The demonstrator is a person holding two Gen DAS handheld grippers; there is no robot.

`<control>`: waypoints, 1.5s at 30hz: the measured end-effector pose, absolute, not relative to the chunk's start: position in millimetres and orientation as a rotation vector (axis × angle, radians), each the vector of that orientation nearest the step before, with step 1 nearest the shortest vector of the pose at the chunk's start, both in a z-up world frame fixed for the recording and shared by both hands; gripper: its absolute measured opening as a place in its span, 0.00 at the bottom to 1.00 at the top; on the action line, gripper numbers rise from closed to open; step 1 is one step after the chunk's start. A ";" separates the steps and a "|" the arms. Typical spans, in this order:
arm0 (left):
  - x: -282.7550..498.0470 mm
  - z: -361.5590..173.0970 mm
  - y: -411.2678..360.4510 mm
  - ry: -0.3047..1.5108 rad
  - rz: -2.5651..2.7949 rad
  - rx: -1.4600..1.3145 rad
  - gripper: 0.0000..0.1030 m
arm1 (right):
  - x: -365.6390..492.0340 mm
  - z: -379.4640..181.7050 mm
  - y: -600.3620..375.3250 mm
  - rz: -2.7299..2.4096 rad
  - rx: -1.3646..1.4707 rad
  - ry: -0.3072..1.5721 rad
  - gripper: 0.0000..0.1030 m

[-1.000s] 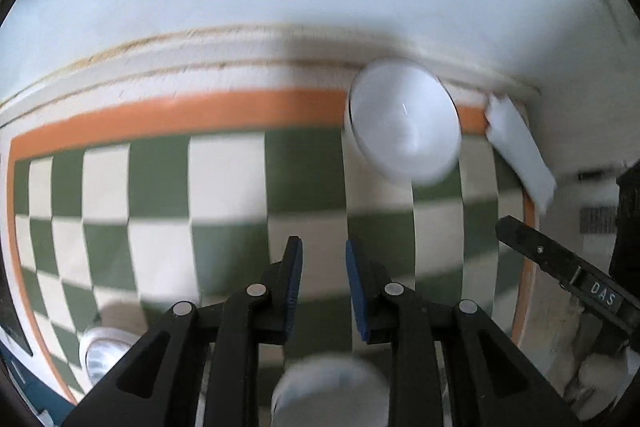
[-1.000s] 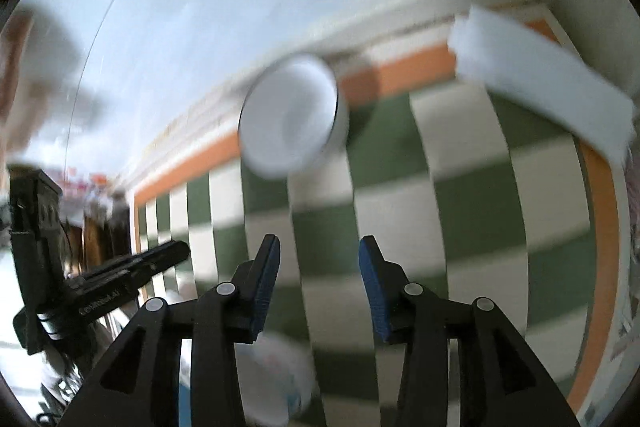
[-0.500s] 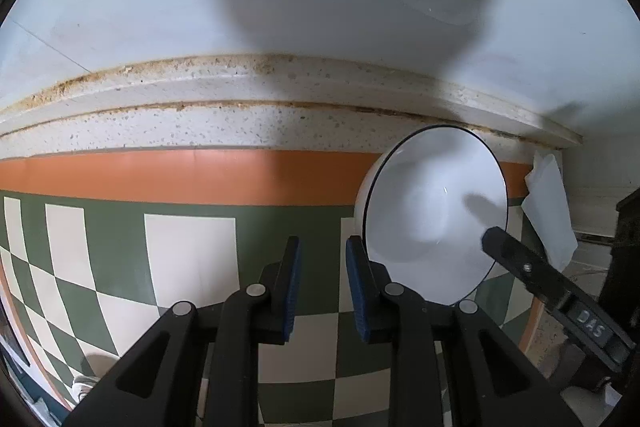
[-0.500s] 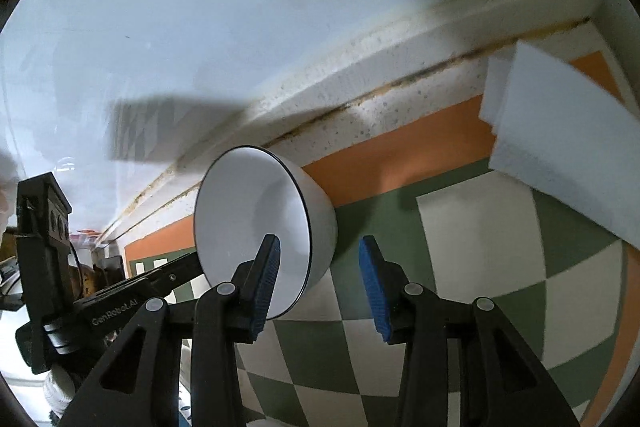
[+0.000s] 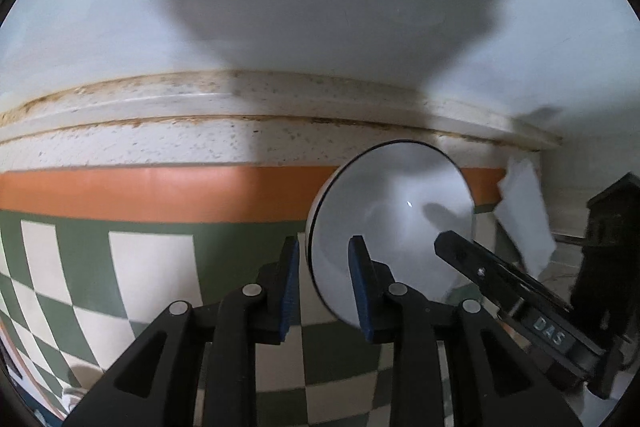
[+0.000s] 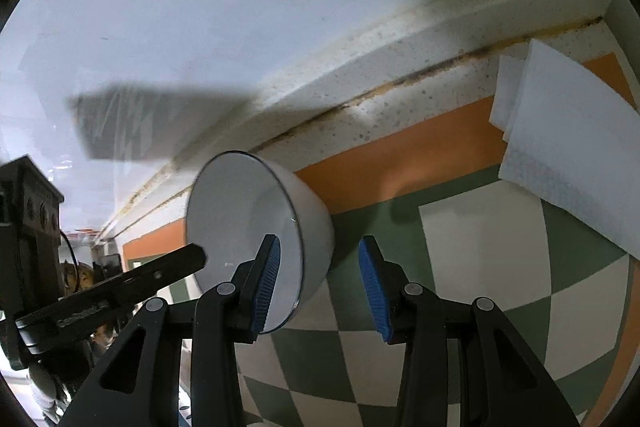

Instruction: Organize plates and bowls

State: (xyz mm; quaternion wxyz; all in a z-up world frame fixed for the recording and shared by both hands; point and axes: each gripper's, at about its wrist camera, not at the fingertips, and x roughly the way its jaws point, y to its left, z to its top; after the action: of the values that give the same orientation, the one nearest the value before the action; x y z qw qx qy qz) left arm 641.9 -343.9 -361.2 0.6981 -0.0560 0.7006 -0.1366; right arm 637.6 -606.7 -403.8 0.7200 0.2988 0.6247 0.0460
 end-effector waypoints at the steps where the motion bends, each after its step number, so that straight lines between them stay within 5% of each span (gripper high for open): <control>1: 642.4 -363.8 -346.2 1.554 -0.307 -0.112 0.22 | 636.3 -406.8 -606.6 0.101 0.659 1.387 0.41; 5: 644.7 -370.8 -348.6 1.530 -0.325 -0.074 0.17 | 640.1 -420.9 -603.0 0.135 0.710 1.408 0.19; 26: 578.7 -307.8 -343.1 1.440 -0.365 -0.010 0.17 | 594.8 -363.7 -550.0 0.099 0.572 1.350 0.15; 45: 442.9 -248.6 -289.6 1.415 -0.444 0.045 0.17 | 432.7 -291.8 -488.1 0.135 0.567 1.293 0.15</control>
State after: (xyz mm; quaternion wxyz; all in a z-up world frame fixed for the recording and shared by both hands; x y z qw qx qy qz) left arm 442.9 -289.6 -248.6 0.7373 0.0204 0.6444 -0.2020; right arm 432.7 -488.1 -291.8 0.7590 0.2602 0.5936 0.0618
